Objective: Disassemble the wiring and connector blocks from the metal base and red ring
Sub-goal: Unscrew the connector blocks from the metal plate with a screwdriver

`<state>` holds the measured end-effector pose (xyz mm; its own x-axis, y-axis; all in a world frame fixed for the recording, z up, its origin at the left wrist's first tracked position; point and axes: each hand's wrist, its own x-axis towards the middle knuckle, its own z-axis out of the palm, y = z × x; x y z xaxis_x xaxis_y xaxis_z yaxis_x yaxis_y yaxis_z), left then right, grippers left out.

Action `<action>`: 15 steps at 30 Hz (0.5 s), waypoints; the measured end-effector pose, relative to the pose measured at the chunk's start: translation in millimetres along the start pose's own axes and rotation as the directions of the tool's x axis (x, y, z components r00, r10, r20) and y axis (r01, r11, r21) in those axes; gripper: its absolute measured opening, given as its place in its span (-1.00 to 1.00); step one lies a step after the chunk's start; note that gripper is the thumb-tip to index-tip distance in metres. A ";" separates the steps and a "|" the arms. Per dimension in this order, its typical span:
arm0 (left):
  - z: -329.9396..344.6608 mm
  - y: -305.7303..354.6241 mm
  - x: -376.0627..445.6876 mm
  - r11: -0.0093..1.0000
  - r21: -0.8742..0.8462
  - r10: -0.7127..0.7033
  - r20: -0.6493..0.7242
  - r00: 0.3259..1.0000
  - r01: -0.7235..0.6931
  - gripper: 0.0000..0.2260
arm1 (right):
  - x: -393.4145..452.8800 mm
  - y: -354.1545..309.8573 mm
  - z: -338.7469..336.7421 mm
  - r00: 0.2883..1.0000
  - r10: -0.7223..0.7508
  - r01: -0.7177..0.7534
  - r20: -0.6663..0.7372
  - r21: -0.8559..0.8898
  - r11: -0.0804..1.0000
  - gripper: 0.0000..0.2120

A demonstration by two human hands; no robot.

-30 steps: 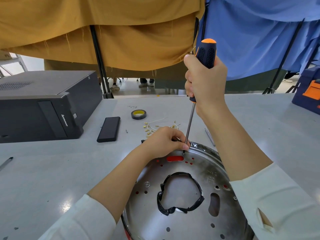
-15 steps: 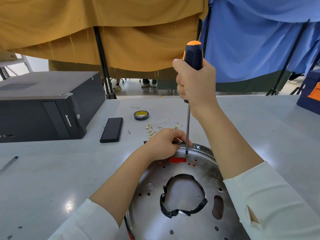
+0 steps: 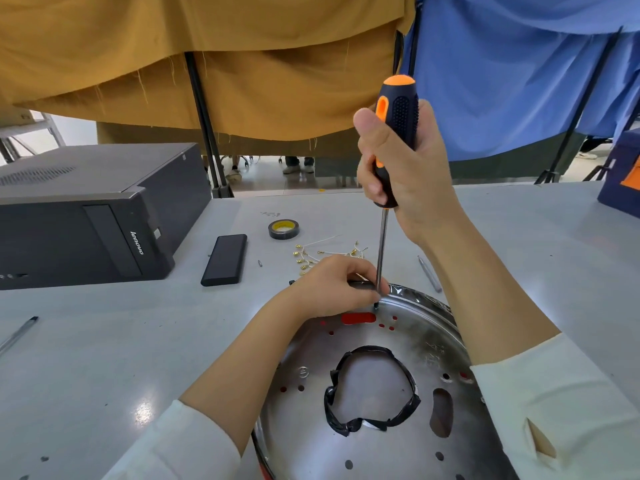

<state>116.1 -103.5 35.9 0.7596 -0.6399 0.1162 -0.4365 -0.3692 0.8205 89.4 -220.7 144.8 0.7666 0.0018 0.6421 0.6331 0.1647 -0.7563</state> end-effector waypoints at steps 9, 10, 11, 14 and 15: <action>0.0 -1.9 2.3 1.000 0.020 -0.011 -0.025 1.000 0.011 -0.94 | -7.6 0.0 -3.3 0.990 0.003 -0.004 -0.138 -0.006 1.000 -0.77; 0.0 -1.8 1.7 1.000 0.023 -0.008 -0.021 1.000 0.008 -0.93 | -8.8 0.2 -1.2 0.991 -0.005 0.008 -0.136 0.023 1.000 -0.76; 0.2 -1.8 1.1 1.000 0.030 -0.004 -0.015 1.000 0.005 -0.89 | -10.1 0.4 0.3 0.991 -0.018 0.025 -0.133 0.050 0.998 -0.78; -0.1 -3.6 1.6 0.997 0.081 -0.003 -0.021 1.000 0.004 -0.70 | -11.1 2.0 3.7 0.994 -0.040 0.051 -0.099 0.105 0.993 -0.81; -0.2 -4.5 1.9 0.996 0.084 -0.005 -0.031 1.000 0.007 -0.65 | -10.4 2.4 4.5 0.995 -0.034 0.045 -0.094 0.115 0.992 -0.81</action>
<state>119.6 -103.0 32.5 0.7761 -0.6172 0.1295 -0.4701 -0.4294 0.7711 82.4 -215.9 136.9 0.7515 -0.0968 0.6526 0.6501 0.2766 -0.7077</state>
